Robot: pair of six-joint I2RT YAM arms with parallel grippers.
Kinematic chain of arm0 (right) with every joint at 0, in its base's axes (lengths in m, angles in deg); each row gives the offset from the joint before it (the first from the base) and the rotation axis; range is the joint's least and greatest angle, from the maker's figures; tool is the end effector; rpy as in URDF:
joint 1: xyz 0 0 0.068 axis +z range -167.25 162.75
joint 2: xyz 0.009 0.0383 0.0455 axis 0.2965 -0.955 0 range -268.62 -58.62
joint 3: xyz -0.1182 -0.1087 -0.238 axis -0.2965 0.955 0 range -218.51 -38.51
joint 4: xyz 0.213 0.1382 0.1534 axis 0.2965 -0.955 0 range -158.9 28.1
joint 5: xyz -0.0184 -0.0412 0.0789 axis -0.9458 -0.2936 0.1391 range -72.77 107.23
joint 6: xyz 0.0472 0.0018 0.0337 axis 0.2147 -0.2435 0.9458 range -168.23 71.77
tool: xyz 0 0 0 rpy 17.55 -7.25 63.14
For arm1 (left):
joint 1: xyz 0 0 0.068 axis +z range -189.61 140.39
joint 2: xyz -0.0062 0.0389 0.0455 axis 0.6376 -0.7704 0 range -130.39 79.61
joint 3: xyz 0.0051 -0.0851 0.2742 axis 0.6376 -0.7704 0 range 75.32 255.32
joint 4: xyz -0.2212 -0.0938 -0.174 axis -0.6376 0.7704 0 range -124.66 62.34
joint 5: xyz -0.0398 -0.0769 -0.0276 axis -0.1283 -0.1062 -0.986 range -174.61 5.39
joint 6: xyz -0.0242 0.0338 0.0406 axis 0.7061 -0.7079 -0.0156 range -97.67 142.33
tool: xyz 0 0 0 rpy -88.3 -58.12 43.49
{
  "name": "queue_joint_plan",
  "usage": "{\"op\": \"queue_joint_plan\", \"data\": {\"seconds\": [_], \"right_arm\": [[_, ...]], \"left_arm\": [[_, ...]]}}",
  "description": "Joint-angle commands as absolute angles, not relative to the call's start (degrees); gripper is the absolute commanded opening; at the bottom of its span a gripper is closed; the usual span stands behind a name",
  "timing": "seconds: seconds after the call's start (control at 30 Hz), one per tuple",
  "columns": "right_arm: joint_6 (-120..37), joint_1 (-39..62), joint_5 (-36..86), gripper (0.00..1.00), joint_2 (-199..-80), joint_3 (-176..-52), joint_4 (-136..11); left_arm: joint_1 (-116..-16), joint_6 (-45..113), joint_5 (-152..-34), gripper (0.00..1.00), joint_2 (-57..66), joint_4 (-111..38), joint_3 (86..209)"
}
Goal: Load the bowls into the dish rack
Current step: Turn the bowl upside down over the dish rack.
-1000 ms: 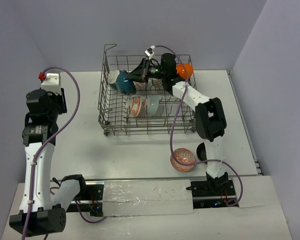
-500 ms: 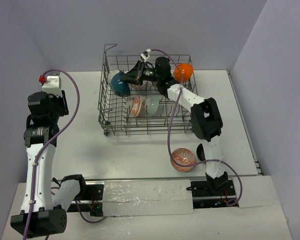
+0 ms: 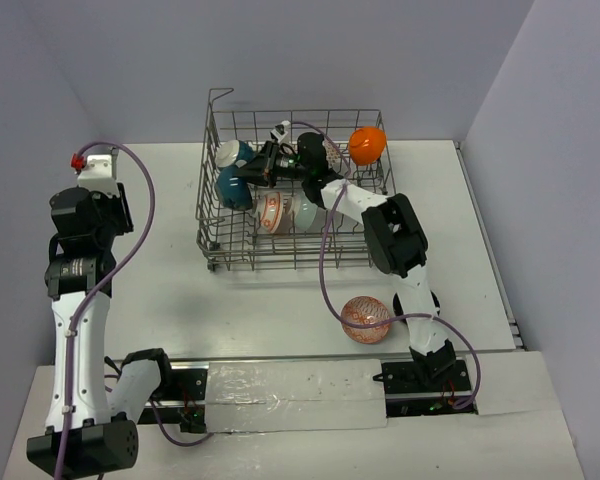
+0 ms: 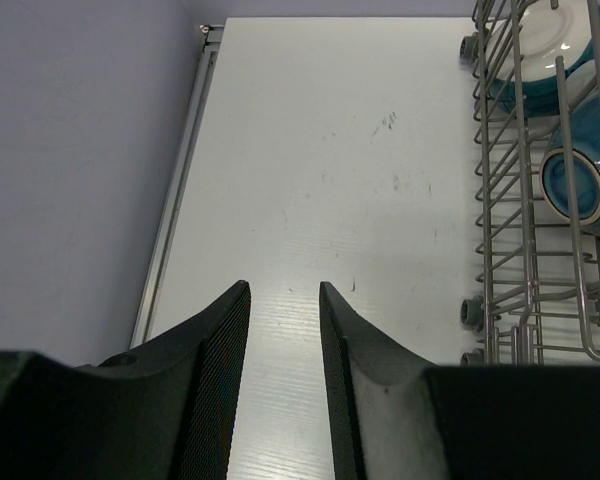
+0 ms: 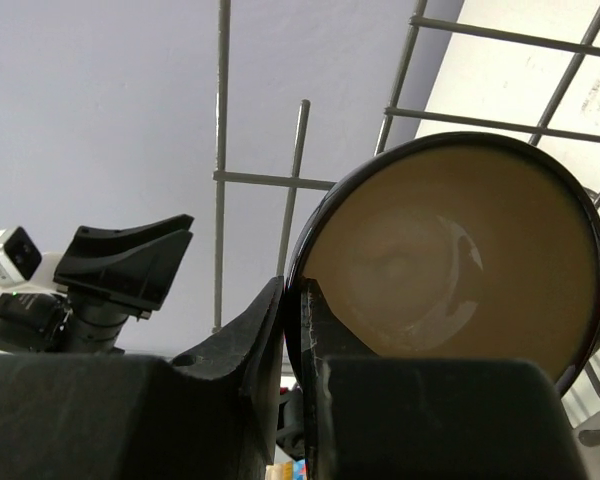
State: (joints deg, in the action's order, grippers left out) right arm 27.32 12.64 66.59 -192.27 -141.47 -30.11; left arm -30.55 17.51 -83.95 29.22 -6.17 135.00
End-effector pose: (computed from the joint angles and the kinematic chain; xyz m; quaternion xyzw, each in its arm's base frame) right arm 0.4929 0.3198 0.2247 -0.0278 0.7021 0.6932 0.1603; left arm 0.2175 0.0352 0.3950 -0.0335 0.8144 0.0746 0.5745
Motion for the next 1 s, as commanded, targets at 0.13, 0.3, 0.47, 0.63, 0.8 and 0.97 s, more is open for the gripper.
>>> {"op": "queue_joint_plan", "data": {"seconds": [0.13,0.3,0.47,0.63,0.8,0.97], "right_arm": [[27.6,13.3,66.4,0.00,-190.0,-143.6,-22.3],[28.8,13.3,65.0,0.00,-190.3,-142.7,-20.8],[27.0,13.4,64.7,0.00,-190.8,-141.4,-20.9],[25.0,12.8,63.9,0.00,-190.8,-140.2,-23.0],[23.9,12.5,63.7,0.00,-191.2,-139.5,-23.4],[22.6,12.0,63.7,0.00,-191.0,-139.2,-24.4]], "left_arm": [[-30.2,18.5,-85.8,0.39,29.7,-7.8,134.1],[-30.2,18.6,-85.8,0.39,30.2,-8.0,133.1],[-30.2,18.7,-85.8,0.39,30.4,-8.1,132.4],[-30.2,19.0,-86.1,0.39,30.0,-7.9,132.7],[-30.1,19.1,-86.4,0.39,29.9,-7.9,132.5],[-30.1,19.1,-86.5,0.39,29.5,-8.1,132.4]]}}
